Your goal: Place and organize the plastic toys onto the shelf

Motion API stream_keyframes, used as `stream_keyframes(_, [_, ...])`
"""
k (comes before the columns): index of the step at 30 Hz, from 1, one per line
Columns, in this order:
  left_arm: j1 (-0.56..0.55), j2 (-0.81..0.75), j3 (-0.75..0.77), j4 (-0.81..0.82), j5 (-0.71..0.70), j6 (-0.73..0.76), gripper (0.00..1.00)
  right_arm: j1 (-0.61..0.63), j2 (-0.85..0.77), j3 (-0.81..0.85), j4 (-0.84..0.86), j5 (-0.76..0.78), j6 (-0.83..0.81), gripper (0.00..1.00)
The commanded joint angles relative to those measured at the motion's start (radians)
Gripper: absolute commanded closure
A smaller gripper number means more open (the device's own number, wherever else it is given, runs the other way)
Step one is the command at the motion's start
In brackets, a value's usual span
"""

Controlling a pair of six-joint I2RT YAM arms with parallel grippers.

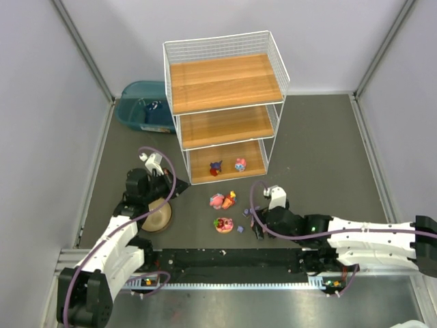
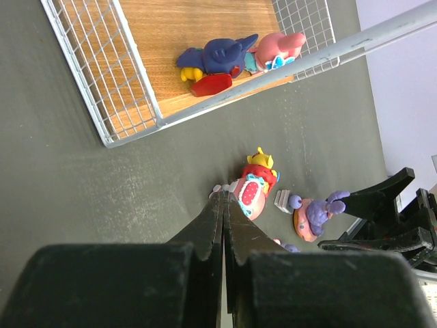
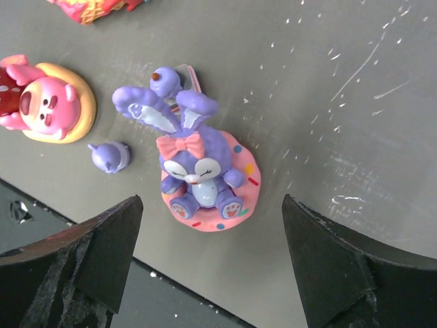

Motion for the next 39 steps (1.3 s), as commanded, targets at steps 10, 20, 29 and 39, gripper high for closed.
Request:
stream_keyframes(10, [-0.002, 0.006, -0.002, 0.053, -0.002, -0.013, 1.0, 0.013, 0.18, 0.092, 0.122, 0.048, -0.106, 0.11])
stream_keyframes(20, [-0.002, 0.011, -0.006, 0.056, -0.006, -0.014, 1.0, 0.013, 0.225, 0.095, 0.131, 0.017, -0.129, 0.15])
stream_keyframes(29, [-0.002, 0.013, -0.009, 0.059, -0.008, -0.016, 1.0, 0.013, 0.257, 0.085, 0.122, 0.01, -0.134, 0.2])
stream_keyframes(39, [-0.002, 0.017, -0.011, 0.06, -0.016, -0.02, 0.91, 0.013, 0.366, 0.14, 0.059, 0.042, -0.123, 0.61])
